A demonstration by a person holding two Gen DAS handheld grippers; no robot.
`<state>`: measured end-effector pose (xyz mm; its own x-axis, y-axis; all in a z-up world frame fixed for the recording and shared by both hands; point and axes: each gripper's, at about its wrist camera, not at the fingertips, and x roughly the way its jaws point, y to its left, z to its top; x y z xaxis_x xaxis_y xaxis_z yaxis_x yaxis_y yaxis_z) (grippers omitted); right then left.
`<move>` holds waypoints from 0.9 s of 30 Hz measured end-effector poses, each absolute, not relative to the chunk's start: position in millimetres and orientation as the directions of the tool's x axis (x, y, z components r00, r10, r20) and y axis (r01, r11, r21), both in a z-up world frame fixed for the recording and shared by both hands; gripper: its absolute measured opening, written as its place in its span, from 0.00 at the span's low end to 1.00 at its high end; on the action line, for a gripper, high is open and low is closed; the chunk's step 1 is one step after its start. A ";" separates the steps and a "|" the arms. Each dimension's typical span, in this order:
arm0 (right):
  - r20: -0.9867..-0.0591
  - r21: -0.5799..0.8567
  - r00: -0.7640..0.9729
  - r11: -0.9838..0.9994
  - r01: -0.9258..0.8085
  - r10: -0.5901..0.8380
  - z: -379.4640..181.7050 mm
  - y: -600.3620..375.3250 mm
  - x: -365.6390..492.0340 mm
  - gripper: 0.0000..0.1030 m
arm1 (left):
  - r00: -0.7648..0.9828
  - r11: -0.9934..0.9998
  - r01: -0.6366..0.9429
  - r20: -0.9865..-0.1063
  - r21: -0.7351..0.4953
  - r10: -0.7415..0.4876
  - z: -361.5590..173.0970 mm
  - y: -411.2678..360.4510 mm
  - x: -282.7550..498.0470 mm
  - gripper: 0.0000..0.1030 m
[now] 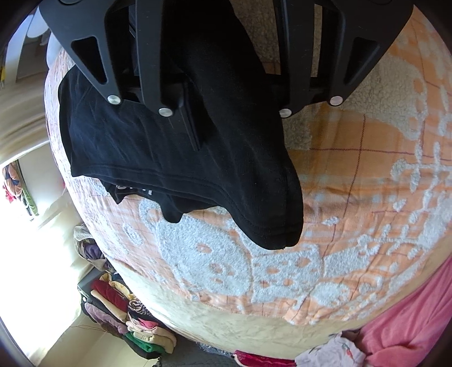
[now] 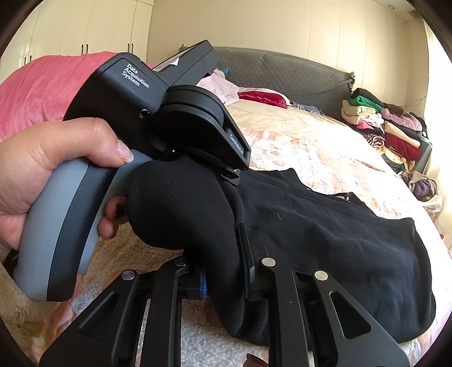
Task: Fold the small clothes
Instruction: 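Grasp the black sweatshirt bundle's edge with the left tool and lift it, then fold the lifted edge over onto the rest of the bundle with the left tool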
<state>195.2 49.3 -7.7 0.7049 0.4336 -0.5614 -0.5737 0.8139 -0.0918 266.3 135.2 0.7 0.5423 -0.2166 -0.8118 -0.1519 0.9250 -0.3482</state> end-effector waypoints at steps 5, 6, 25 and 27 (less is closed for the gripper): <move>-0.535 -0.082 0.724 0.826 -0.558 0.436 1.3 40.0 190.2 0.15 | 0.578 0.938 -0.129 -0.793 -0.321 -0.192 19.0 125.7 261.4 0.18; -0.529 -0.079 0.728 0.829 -0.554 0.436 2.8 37.2 189.0 0.15 | 0.586 0.940 -0.121 -0.787 -0.318 -0.191 24.1 123.0 260.4 0.18; -0.475 -0.002 0.768 0.872 -0.490 0.430 30.0 -7.7 169.7 0.12 | 0.633 0.964 -0.054 -0.756 -0.259 -0.167 72.3 73.9 255.2 0.16; -0.472 -0.002 0.771 0.875 -0.485 0.427 31.6 -10.3 167.9 0.11 | 0.633 0.966 -0.051 -0.756 -0.255 -0.167 74.2 68.6 256.0 0.16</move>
<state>167.9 -10.3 31.6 0.7714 0.4267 -0.4721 -0.4848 0.8746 -0.0017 256.0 68.6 74.2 0.6329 -0.1666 -0.7561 -0.0505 0.9656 -0.2550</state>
